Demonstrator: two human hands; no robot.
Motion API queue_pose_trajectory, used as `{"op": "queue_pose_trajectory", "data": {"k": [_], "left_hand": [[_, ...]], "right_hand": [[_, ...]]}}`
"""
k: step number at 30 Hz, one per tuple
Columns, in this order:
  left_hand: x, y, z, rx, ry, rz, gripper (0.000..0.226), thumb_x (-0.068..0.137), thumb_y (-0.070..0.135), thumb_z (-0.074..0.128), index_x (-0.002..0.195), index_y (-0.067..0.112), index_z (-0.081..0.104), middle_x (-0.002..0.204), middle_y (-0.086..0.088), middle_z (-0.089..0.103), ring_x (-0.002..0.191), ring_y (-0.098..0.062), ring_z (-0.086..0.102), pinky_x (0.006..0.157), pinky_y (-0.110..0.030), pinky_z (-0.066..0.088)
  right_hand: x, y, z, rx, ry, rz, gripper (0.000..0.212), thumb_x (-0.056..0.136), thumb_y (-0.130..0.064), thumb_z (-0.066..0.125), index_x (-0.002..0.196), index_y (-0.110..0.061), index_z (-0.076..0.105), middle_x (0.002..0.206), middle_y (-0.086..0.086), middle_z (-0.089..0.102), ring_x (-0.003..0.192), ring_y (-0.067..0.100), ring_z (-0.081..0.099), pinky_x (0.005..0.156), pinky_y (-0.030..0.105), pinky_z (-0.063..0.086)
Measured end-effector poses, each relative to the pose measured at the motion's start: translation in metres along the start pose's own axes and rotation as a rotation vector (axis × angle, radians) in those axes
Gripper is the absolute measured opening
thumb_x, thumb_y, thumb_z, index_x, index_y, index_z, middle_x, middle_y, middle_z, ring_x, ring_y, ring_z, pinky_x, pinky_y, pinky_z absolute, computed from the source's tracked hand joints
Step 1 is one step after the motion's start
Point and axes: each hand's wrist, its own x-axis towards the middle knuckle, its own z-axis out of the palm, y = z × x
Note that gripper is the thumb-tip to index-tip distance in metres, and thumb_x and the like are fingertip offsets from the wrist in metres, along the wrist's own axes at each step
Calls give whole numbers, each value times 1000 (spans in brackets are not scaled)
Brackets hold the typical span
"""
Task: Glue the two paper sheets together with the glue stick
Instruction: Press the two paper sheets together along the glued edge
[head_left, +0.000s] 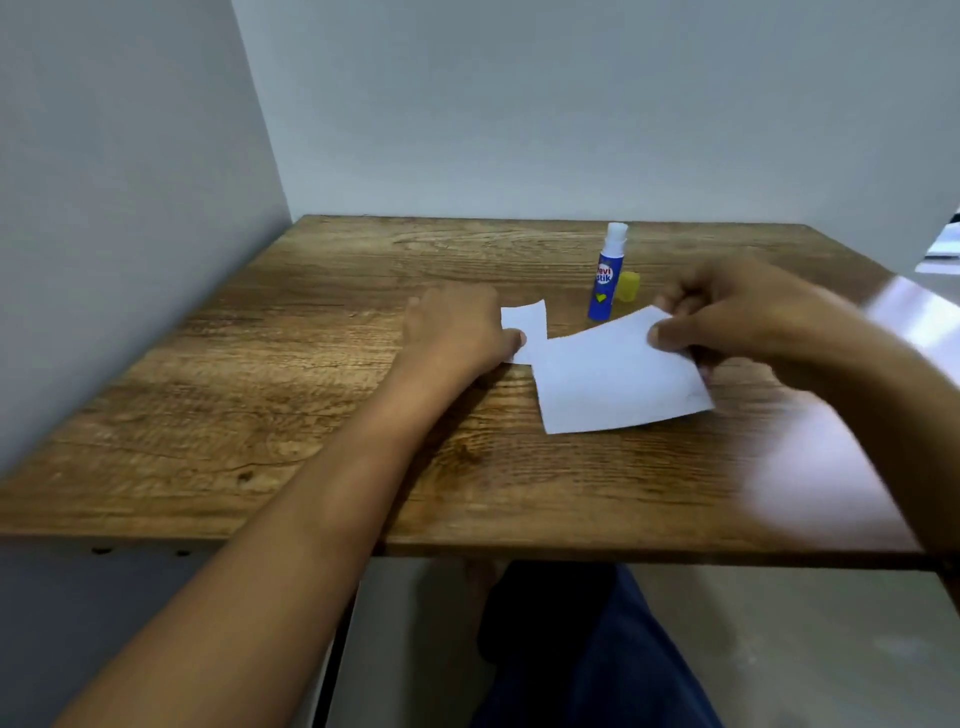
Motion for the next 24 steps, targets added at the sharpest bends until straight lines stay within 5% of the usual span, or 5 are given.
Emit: {"op": "queue_pose_trajectory", "data": {"k": [5, 10, 15, 19, 24], "left_hand": [[-32, 12, -13, 5, -18, -20, 39, 79, 39, 56, 56, 14, 36, 76, -9, 54, 73, -28, 46, 65, -33, 31], [-68, 35, -9, 75, 24, -7, 42, 85, 43, 48, 104, 7, 57, 115, -18, 56, 107, -35, 49, 84, -39, 37], [-95, 24, -16, -346, 167, -126, 30, 87, 32, 49, 107, 10, 57, 108, -8, 57, 103, -25, 48, 86, -34, 35], [-100, -7, -27, -438, 205, -219, 22, 84, 15, 52, 105, 13, 59, 103, -6, 62, 97, -26, 55, 87, -35, 41], [-96, -18, -26, -424, 142, -206, 31, 83, 5, 50, 113, 13, 55, 103, -6, 63, 98, -25, 54, 86, -33, 40]], "right_hand": [[-8, 9, -37, 247, 134, -2, 19, 77, 2, 64, 65, -12, 60, 42, -6, 60, 35, 10, 51, 38, 18, 47], [0, 6, -22, 397, 77, 28, 19, 78, 2, 62, 66, -12, 59, 47, -4, 64, 41, 11, 54, 37, 15, 45], [10, 2, 12, 402, 25, 70, 11, 80, 1, 61, 75, -8, 61, 60, 2, 67, 48, 13, 57, 38, 16, 46], [14, -3, 26, 459, -2, 62, 15, 80, 3, 59, 72, -10, 57, 45, -6, 64, 39, 6, 55, 35, 14, 41], [14, -12, 38, 495, -56, 87, 19, 78, 5, 59, 72, -12, 53, 75, 9, 62, 57, 16, 59, 41, 18, 49]]}}
